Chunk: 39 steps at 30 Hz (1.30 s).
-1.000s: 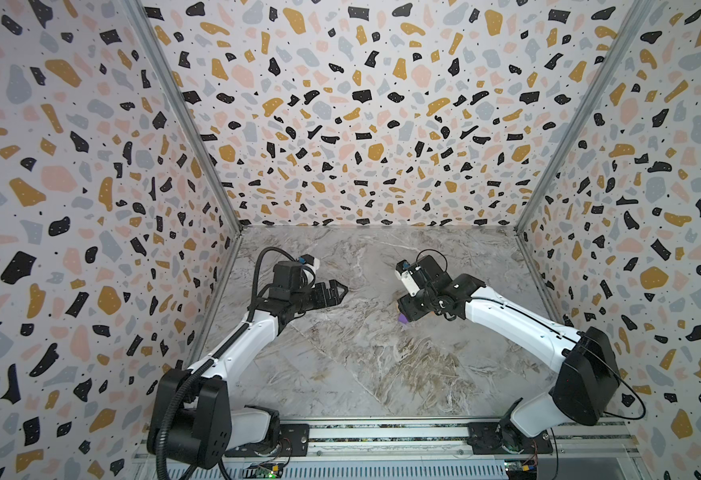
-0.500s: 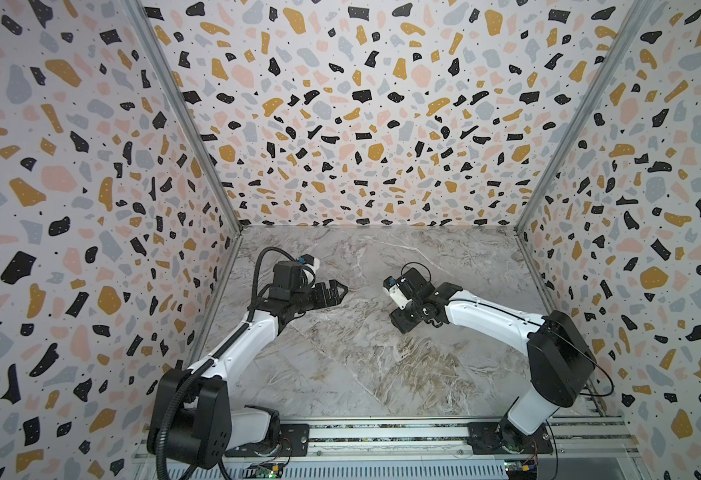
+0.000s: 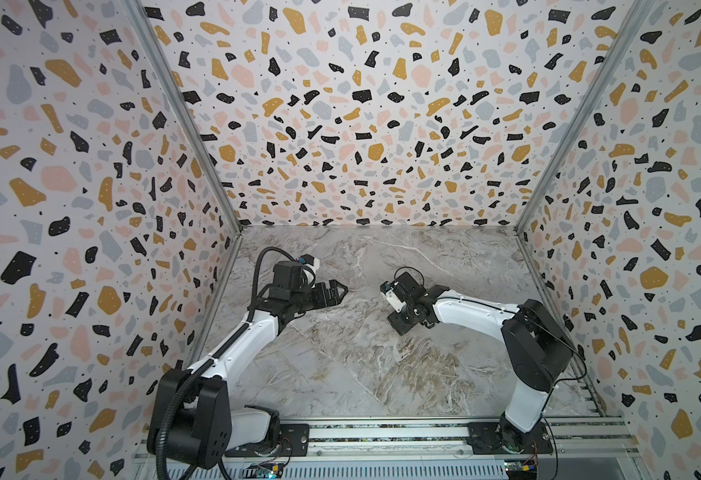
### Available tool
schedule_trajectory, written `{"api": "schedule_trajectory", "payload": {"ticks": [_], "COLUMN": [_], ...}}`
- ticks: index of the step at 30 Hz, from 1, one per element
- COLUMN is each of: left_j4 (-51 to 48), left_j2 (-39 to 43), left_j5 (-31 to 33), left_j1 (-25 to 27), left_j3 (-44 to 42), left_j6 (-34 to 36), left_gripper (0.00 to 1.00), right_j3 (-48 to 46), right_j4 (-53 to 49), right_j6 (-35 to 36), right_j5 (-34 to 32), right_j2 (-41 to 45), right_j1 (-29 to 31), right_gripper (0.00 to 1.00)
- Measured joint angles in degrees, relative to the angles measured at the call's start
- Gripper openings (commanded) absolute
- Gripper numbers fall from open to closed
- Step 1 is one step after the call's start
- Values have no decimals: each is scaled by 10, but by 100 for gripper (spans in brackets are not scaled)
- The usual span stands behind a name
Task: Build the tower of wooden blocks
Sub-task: 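Move the right gripper toward the robot over the purple cube, then lower the right gripper and grasp the purple cube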
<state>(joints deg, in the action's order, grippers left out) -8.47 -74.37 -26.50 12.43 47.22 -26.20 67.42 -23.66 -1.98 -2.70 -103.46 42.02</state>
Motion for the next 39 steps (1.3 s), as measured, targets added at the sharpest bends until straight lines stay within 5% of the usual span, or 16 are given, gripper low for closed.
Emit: {"api": "schedule_trajectory", "payload": {"ticks": [22, 39], "left_j4": [0, 0], "left_j2": [0, 0], "left_j5": [0, 0], "left_j1": [0, 0], "left_j3": [0, 0], "left_j6": [0, 0], "left_gripper": [100, 100], "right_j3": [0, 0], "right_j4": [39, 39], "right_j6": [-1, -9], "right_j5": [9, 16], "right_j2": [-32, -44], "right_j1": [-29, -29], "right_gripper": [56, 32]}}
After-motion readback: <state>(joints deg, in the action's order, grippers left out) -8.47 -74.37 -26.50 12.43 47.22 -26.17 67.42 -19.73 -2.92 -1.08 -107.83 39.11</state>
